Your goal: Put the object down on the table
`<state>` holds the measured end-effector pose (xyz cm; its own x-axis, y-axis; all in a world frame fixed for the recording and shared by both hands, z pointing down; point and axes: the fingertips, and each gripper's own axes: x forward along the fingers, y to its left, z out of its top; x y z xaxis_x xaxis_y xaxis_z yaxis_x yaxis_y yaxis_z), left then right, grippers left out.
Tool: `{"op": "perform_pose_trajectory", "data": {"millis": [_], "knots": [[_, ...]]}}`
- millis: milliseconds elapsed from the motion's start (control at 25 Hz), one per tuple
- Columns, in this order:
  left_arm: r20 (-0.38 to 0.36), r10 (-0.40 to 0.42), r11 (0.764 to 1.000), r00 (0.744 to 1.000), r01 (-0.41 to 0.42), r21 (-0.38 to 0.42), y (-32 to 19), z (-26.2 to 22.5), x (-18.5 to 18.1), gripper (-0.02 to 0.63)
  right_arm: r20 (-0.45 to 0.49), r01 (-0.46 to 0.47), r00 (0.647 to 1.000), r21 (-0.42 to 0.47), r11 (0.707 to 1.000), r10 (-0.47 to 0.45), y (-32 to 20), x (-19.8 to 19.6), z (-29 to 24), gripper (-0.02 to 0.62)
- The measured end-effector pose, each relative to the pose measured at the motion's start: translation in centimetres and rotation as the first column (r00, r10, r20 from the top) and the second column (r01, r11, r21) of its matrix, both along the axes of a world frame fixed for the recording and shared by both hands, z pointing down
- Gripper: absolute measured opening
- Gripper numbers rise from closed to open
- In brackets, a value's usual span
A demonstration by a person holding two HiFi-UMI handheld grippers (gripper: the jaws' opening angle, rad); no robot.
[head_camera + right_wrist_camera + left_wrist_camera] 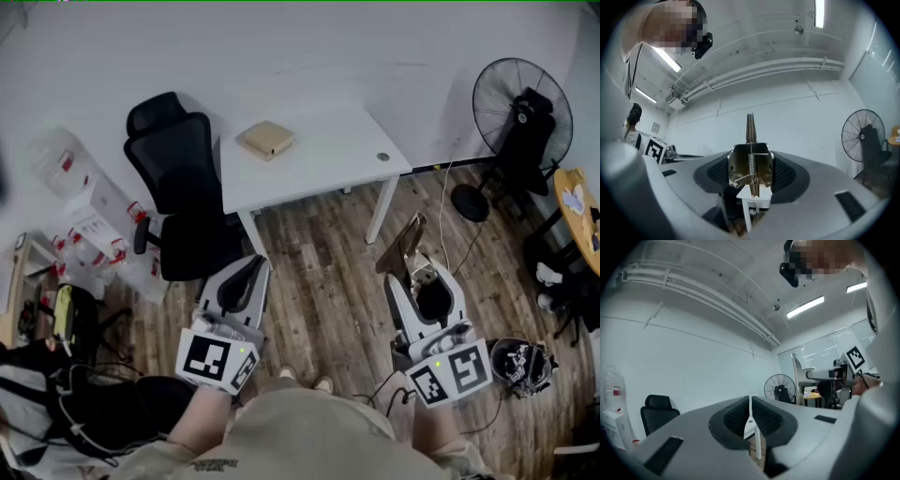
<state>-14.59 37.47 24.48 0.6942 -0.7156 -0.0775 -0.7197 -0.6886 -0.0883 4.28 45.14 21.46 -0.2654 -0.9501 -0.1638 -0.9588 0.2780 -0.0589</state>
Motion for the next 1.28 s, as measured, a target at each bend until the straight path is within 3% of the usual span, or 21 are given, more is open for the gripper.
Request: {"op": "perform_pose_trajectory", "data": {"millis": [600, 920, 1280], "knots": [[0.007, -0.027, 1.0, 1.0, 0.027, -0.015, -0.1, 0.7, 0.3, 0.031, 0.044, 0.019, 0.999, 0.007, 1.0, -0.019, -0.3, 0.8, 0.2, 0.238], [0.001, -0.026, 1.0, 1.0, 0.026, -0.015, -0.6, 0.9, 1.0, 0.031, 0.057, 0.044, 0.997, -0.032, 0.999, -0.042, -0.9, 1.1, 1.5, 0.238], [0.014, -0.02, 0.999, 1.0, 0.02, -0.027, -3.9, 2.3, 2.0, 0.031, 0.078, 0.052, 0.996, -0.06, 0.997, -0.047, -4.7, 2.0, 2.9, 0.238]]}}
